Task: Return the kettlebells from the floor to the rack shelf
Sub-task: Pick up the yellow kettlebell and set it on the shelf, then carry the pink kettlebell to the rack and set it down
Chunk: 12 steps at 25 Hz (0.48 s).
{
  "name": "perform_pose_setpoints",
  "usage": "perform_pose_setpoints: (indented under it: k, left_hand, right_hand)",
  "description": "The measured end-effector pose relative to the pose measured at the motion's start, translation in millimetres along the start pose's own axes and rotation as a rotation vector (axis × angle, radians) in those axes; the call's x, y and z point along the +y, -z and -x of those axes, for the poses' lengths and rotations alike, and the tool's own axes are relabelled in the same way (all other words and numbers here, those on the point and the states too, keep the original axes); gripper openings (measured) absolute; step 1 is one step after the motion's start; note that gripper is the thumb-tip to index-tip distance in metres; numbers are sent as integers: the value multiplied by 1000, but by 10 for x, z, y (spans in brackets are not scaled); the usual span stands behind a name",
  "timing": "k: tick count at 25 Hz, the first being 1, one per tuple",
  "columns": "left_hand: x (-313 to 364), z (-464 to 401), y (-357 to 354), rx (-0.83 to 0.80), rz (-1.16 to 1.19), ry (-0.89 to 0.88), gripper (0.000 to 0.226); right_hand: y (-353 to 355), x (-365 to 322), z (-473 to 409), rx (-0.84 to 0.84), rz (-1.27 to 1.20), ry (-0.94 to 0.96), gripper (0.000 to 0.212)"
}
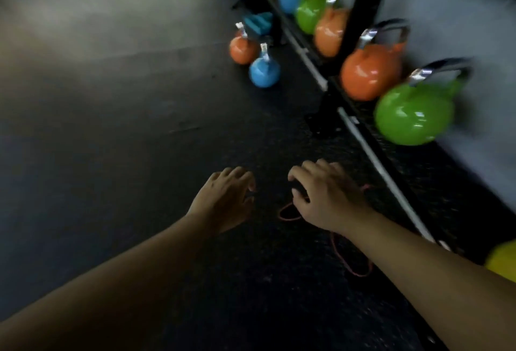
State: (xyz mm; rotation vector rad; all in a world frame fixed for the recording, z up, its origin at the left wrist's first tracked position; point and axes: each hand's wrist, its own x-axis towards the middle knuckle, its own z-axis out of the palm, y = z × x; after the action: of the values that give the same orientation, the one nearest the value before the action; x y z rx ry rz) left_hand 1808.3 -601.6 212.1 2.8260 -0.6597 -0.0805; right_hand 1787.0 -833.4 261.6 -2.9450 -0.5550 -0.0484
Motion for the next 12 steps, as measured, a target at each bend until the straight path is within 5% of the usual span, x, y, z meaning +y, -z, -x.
perform_pose_setpoints:
  k: [4,12]
  left_hand:
    - [-1466,1608,38,24,-26,343,22]
    - [-3157,4272,115,33,62,747,22]
  right_hand:
    - [-527,-1681,-590,-100,-66,235,24]
    - [-1578,-5046,-723,-271,-173,570,24]
